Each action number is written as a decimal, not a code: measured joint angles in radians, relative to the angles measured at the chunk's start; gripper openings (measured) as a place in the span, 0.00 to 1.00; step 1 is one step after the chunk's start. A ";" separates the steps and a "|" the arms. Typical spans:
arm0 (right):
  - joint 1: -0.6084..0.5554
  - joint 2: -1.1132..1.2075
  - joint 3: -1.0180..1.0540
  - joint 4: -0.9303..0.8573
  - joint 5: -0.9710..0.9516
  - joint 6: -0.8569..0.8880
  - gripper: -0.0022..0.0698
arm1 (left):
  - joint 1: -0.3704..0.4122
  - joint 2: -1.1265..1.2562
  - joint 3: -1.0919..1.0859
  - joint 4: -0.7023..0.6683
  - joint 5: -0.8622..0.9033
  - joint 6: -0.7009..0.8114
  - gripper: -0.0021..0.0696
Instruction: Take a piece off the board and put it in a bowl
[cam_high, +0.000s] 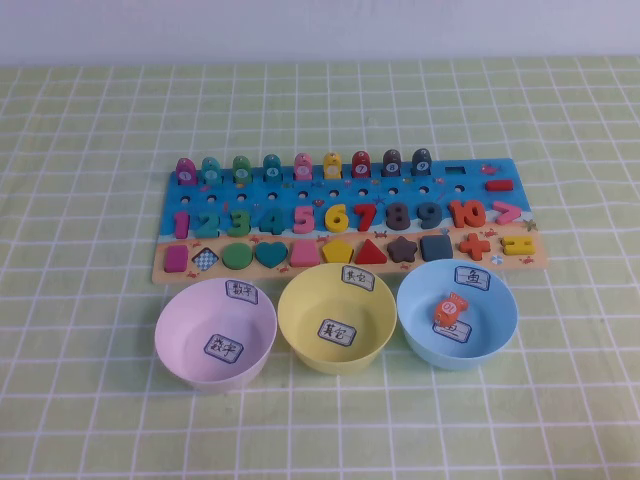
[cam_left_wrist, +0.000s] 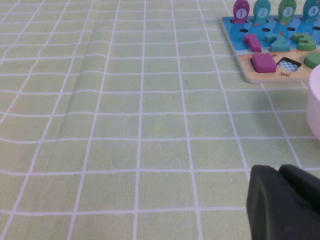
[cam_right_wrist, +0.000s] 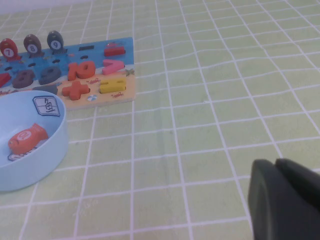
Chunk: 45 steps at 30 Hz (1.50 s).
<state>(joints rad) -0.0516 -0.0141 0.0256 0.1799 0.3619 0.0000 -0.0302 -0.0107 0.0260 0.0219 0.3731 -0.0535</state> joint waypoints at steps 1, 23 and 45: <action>0.000 0.000 0.000 0.000 0.000 0.000 0.01 | 0.000 0.000 0.000 0.000 0.000 0.000 0.02; 0.000 0.000 0.000 0.005 0.000 0.000 0.01 | 0.000 0.000 0.000 0.000 0.000 0.000 0.02; 0.000 0.000 0.000 0.918 -0.025 0.000 0.01 | 0.000 0.000 0.000 0.000 0.000 0.000 0.02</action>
<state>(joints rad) -0.0516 -0.0141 0.0256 1.0979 0.3368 0.0000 -0.0302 -0.0107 0.0260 0.0219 0.3731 -0.0535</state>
